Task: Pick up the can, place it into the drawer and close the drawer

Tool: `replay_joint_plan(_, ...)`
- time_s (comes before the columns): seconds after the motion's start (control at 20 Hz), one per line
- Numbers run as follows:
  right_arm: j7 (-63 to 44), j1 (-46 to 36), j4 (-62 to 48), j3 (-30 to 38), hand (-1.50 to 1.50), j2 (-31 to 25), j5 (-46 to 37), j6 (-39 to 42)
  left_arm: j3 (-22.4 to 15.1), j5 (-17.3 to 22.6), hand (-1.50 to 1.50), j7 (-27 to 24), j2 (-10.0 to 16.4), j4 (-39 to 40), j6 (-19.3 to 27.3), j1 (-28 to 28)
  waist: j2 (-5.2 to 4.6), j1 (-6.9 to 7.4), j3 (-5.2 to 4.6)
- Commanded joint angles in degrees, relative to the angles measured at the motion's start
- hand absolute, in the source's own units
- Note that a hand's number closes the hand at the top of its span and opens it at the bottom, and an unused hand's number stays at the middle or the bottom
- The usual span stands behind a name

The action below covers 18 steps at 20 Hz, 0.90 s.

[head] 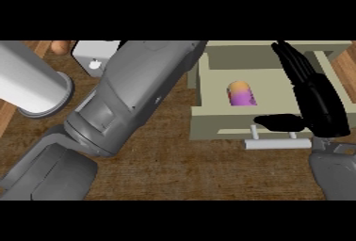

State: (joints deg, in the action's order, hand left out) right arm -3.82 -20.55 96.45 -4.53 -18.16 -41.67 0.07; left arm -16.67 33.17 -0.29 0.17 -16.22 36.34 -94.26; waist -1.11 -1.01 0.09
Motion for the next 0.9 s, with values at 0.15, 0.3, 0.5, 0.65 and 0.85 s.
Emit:
replay_joint_plan(0.15,2.1,-6.44,-17.9,-5.95,-1.5,5.6,-12.6,-10.19,1.53,-0.37,-1.5,1.88,0.69,-0.17,-0.11,-1.96,0.31,1.36,0.0)
replay_joint_plan(0.3,5.11,-10.39,-26.39,-2.99,-1.5,5.01,-12.73,-12.87,2.06,-0.69,-1.5,0.37,3.58,-1.14,-3.52,2.12,0.4,1.61,-0.03)
replay_joint_plan(0.5,5.77,-16.9,-37.2,-1.56,-1.5,7.41,-15.32,-18.26,1.49,-2.0,-1.5,1.69,5.32,-3.04,-3.16,3.25,0.44,2.48,-0.03)
replay_joint_plan(0.65,5.14,-22.67,-45.65,0.82,-1.5,7.96,-17.33,-22.85,0.67,-2.53,-1.5,3.73,3.91,-5.81,-1.53,3.91,0.58,4.01,-0.03)
replay_joint_plan(0.85,7.46,-23.25,-52.24,3.4,-1.5,8.44,-18.26,-32.64,0.14,-3.05,-1.5,4.78,7.61,-9.03,-4.61,8.46,0.69,4.55,-0.04)
